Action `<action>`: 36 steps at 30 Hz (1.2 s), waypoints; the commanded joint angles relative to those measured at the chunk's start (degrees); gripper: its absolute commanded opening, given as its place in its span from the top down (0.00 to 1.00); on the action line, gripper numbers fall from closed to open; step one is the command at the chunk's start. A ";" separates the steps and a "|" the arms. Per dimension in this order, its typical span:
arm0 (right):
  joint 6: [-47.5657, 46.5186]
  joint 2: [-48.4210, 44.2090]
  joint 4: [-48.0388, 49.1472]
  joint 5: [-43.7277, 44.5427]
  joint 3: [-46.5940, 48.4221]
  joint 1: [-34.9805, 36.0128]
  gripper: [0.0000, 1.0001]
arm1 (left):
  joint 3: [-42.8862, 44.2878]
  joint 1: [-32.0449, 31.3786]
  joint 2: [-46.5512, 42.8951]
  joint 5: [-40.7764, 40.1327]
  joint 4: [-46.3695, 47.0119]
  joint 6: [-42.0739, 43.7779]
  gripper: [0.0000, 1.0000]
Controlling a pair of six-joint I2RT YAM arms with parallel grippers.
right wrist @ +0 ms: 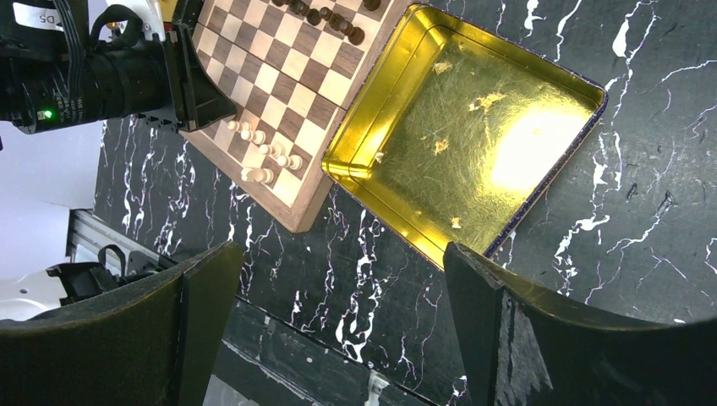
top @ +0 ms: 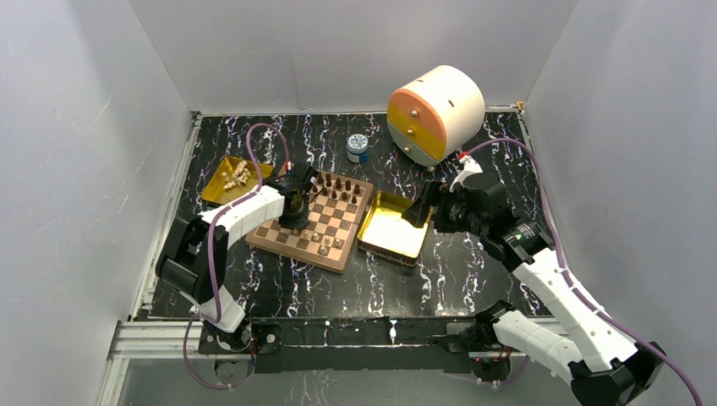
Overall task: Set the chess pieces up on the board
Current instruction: Place the chess piece on the chessboard, then adjust the chess piece on the chessboard.
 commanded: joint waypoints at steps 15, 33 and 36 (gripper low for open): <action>0.01 -0.47 2.72 -0.79 -0.27 -0.17 0.01 | 1.17 -0.21 -1.20 -0.56 -2.47 0.40 0.73; -1.24 0.70 2.33 -0.26 0.94 -0.18 0.01 | 13.21 -0.12 -2.65 -5.38 -6.89 1.36 0.74; -1.28 0.67 2.81 -1.21 0.59 -0.20 0.01 | 16.32 0.37 -2.23 -6.91 -8.18 2.24 0.75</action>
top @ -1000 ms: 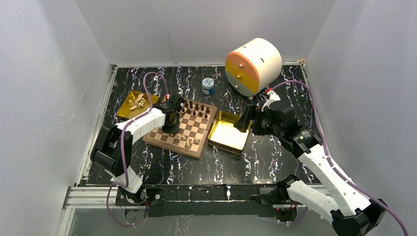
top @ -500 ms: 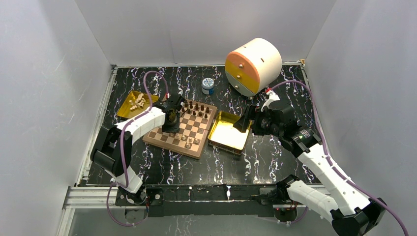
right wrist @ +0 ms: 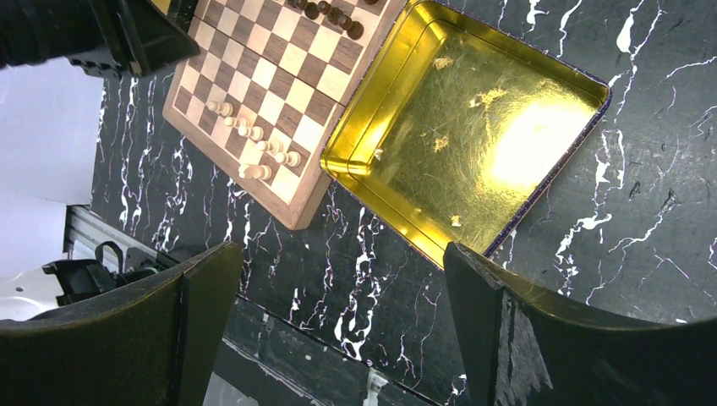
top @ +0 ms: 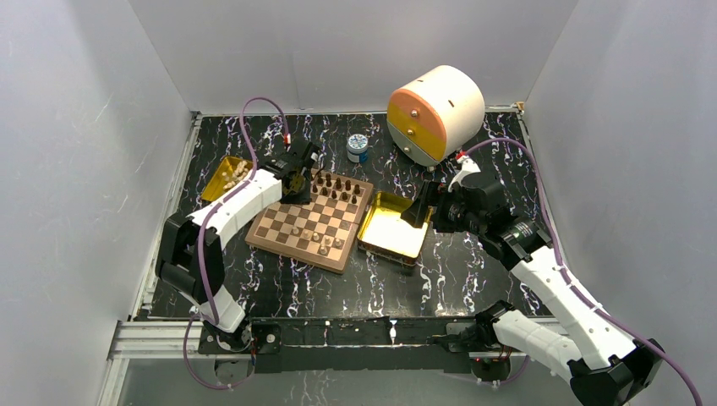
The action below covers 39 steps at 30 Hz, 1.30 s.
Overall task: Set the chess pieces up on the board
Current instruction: Adjust the chess piece on the chessboard.
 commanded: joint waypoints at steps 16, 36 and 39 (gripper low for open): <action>-2.80 0.39 3.23 -2.46 -0.18 -0.21 0.01 | 15.07 18.55 0.97 -1.46 -4.32 7.27 0.74; -2.27 1.07 4.52 -2.05 -0.68 -0.19 0.01 | 5.13 6.56 -4.85 11.23 -11.23 7.52 0.64; -1.67 1.24 4.35 -2.39 -0.50 -0.20 0.01 | 4.80 3.06 -4.06 10.15 -11.71 6.39 0.62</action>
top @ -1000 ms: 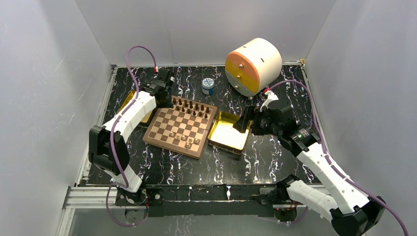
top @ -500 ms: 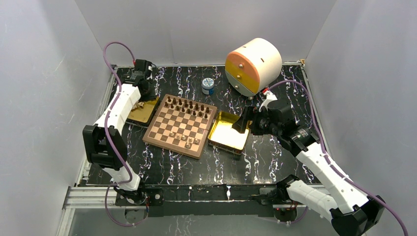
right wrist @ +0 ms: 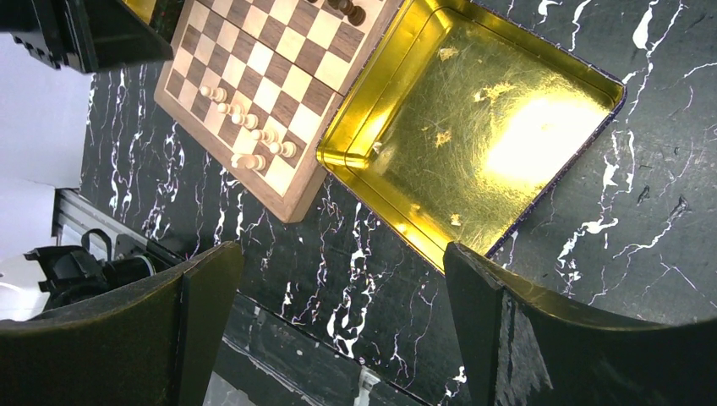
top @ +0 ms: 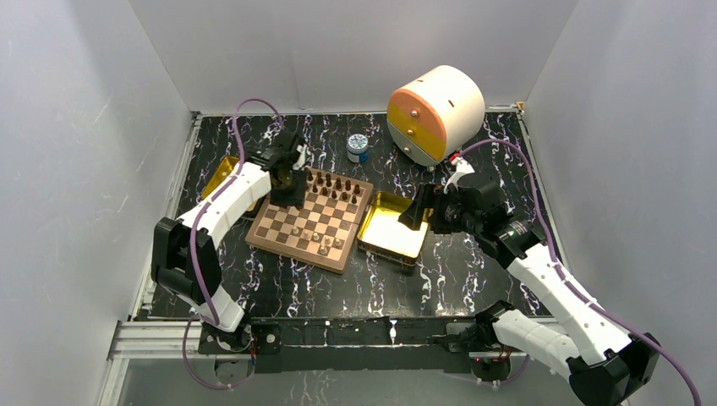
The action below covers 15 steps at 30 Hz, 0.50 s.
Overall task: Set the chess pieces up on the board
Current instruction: Adjust the chess piece on the chessboard.
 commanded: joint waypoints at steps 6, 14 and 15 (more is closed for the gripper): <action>0.09 -0.03 2.36 -0.49 0.89 -0.18 0.01 | -0.40 -7.35 -1.64 -2.85 -2.35 -2.29 0.60; 0.45 -0.01 2.06 -0.28 1.50 -0.17 0.01 | -1.52 -8.79 0.30 -2.80 -1.66 -2.18 0.57; 0.47 0.14 2.10 -0.39 1.61 -0.19 0.01 | -1.59 -8.97 0.73 -2.89 -1.62 -2.14 0.56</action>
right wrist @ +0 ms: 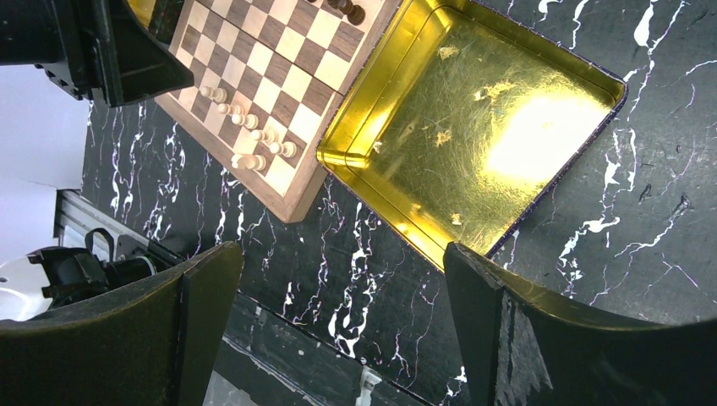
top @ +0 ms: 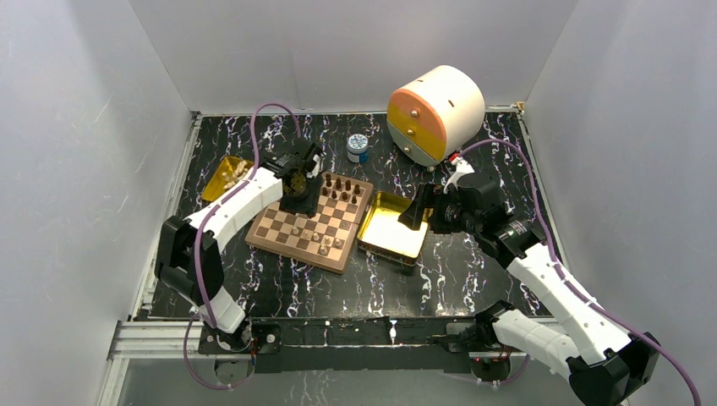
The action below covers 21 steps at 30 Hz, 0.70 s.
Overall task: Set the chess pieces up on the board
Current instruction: Adjust the chess piece on the chessboard.
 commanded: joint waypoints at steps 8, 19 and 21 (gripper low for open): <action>-0.23 0.47 1.59 0.10 2.49 -0.17 0.01 | -2.57 -2.60 2.52 -2.65 0.46 -0.62 0.55; -0.33 -0.14 1.72 0.28 1.65 -0.23 0.01 | -2.86 -3.97 5.14 -4.16 1.44 -1.15 0.55; -0.53 -0.18 1.71 0.38 1.69 -0.19 0.01 | -2.93 -4.04 5.31 -4.98 1.20 -1.23 0.54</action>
